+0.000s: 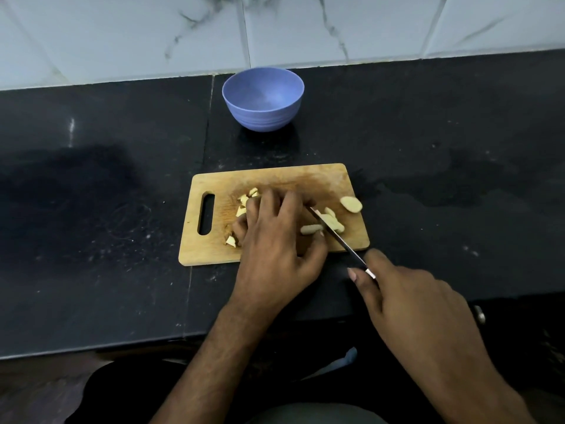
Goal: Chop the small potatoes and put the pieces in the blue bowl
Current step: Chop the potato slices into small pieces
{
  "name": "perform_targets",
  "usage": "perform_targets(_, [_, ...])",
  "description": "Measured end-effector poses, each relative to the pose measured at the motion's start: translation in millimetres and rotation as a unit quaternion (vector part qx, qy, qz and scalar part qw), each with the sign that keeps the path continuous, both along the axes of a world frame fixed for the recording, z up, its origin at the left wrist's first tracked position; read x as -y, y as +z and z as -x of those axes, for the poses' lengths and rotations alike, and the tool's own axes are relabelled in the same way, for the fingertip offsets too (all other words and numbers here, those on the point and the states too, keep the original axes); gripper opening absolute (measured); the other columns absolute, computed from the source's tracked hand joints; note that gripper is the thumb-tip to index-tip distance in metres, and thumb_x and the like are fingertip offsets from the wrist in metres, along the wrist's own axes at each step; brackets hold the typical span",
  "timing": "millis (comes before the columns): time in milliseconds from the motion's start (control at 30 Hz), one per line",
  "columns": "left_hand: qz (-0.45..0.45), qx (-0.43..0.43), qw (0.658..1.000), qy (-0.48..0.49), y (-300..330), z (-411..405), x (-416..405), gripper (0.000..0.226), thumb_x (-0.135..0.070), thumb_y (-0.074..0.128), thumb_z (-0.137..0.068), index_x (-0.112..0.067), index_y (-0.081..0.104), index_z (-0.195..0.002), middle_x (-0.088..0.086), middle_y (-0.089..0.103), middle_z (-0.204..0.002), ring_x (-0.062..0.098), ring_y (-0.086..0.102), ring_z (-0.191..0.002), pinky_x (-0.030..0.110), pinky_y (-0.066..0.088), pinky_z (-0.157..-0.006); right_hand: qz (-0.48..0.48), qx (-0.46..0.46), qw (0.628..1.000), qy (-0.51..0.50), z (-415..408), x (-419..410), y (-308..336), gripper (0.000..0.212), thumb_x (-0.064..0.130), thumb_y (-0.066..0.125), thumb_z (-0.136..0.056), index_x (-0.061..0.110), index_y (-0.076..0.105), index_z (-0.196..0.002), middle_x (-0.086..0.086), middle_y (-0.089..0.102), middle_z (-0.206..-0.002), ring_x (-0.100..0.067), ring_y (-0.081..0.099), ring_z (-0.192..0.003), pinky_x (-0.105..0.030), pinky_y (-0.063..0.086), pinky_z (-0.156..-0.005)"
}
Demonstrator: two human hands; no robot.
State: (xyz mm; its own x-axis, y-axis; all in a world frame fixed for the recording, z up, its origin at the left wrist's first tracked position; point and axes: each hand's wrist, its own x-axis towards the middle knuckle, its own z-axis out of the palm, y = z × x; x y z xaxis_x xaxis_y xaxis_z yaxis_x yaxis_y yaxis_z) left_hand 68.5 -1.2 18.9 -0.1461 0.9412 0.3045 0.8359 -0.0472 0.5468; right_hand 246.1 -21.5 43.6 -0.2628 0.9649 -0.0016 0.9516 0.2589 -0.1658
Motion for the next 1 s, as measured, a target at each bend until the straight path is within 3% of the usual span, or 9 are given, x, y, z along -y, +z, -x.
perform_targets(167, [0.027, -0.019, 0.998, -0.048, 5.1, -2.6, 0.1, 0.029, -0.040, 0.055, -0.079, -0.040, 0.063, -0.106, -0.006, 0.040, -0.133, 0.016, 0.033, -0.127, 0.047, 0.032, -0.098, -0.034, 0.022, 0.999, -0.012, 2.6, 1.8, 0.2, 0.031, 0.060, 0.021, -0.098, 0.037, 0.040, -0.107, 0.010, 0.057, -0.083, -0.008, 0.044, -0.060, -0.020, 0.023, -0.046])
perform_targets(267, [0.040, -0.025, 0.998, -0.043, 4.1, -3.2, -0.5, 0.037, -0.039, 0.054, -0.081, -0.042, 0.064, -0.116, -0.006, 0.039, -0.139, 0.017, 0.030, -0.133, 0.049, 0.030, -0.102, -0.030, 0.017, 0.999, -0.008, 3.0, 4.8, -2.1, 0.030, 0.058, 0.022, -0.098, 0.037, 0.040, -0.107, 0.012, 0.059, -0.086, -0.007, 0.046, -0.062, -0.018, 0.021, -0.045])
perform_targets(367, [0.056, -0.063, 0.995, -0.049, 5.3, -4.4, -0.4, 0.065, -0.041, 0.053, -0.082, -0.045, 0.040, -0.145, -0.005, 0.033, -0.145, 0.018, 0.026, -0.135, 0.046, 0.027, -0.105, -0.031, -0.002, 0.999, -0.011, 3.1, 6.2, -4.0, 0.028, 0.058, 0.028, -0.097, 0.036, 0.044, -0.100, 0.011, 0.054, -0.074, -0.006, 0.045, -0.055, -0.016, 0.018, -0.044])
perform_targets(467, [0.039, -0.054, 0.998, -0.022, 4.3, -4.3, 1.1, 0.077, -0.041, 0.057, -0.082, -0.037, 0.027, -0.154, -0.004, 0.034, -0.141, 0.017, 0.030, -0.130, 0.041, 0.029, -0.101, -0.011, -0.057, 0.998, -0.009, -0.5, 4.9, -5.2, 0.029, 0.061, 0.028, -0.095, 0.035, 0.041, -0.091, 0.011, 0.051, -0.067, -0.005, 0.050, -0.056, -0.018, 0.031, -0.047])
perform_targets(567, [0.007, -0.012, 1.000, 0.018, -0.3, -1.4, 5.0, 0.073, -0.040, 0.066, -0.084, -0.029, 0.033, -0.149, -0.005, 0.035, -0.139, 0.014, 0.035, -0.129, 0.036, 0.025, -0.099, 0.021, -0.121, 0.992, -0.003, -3.3, 5.5, -2.2, 0.034, 0.063, 0.025, -0.091, 0.033, 0.041, -0.085, 0.009, 0.052, -0.060, -0.005, 0.054, -0.054, -0.020, 0.042, -0.051])
perform_targets(633, [0.004, 0.015, 1.000, 0.023, -3.5, 0.2, 5.7, 0.068, -0.035, 0.069, -0.086, -0.029, 0.035, -0.144, -0.010, 0.041, -0.134, 0.009, 0.038, -0.126, 0.029, 0.018, -0.097, 0.024, -0.138, 0.990, -0.001, -3.1, 7.3, -0.2, 0.034, 0.059, 0.024, -0.091, 0.032, 0.042, -0.082, 0.007, 0.052, -0.056, -0.006, 0.054, -0.049, -0.019, 0.039, -0.047])
perform_targets(700, [0.014, 0.021, 1.000, 0.014, -5.1, 0.3, 4.1, 0.060, -0.032, 0.068, -0.088, -0.029, 0.037, -0.139, -0.016, 0.052, -0.121, 0.009, 0.045, -0.119, 0.032, 0.021, -0.097, 0.017, -0.143, 0.990, 0.001, -2.5, 7.7, 0.8, 0.028, 0.050, 0.032, -0.095, 0.031, 0.039, -0.076, 0.006, 0.050, -0.053, -0.007, 0.052, -0.045, -0.019, 0.033, -0.042])
perform_targets(833, [0.008, 0.017, 1.000, 0.019, -4.6, 0.2, 3.6, 0.039, -0.031, 0.067, -0.090, -0.030, 0.044, -0.120, -0.022, 0.054, -0.099, 0.008, 0.045, -0.113, 0.036, 0.024, -0.099, 0.042, -0.114, 0.992, 0.020, -2.2, 10.0, 4.3, 0.028, 0.040, 0.042, -0.097, 0.032, 0.034, -0.072, 0.008, 0.045, -0.048, -0.009, 0.049, -0.040, -0.017, 0.030, -0.039])
perform_targets(1000, [0.004, 0.017, 1.000, 0.023, -6.0, 3.7, 8.9, 0.032, -0.030, 0.070, -0.089, -0.028, 0.050, -0.114, -0.022, 0.059, -0.102, 0.008, 0.041, -0.117, 0.035, 0.022, -0.098, 0.091, -0.076, 0.993, 0.019, 2.6, 17.3, 12.4, 0.019, 0.044, 0.033, -0.098, 0.035, 0.030, -0.082, 0.005, 0.048, -0.053, -0.009, 0.050, -0.041, -0.020, 0.034, -0.040])
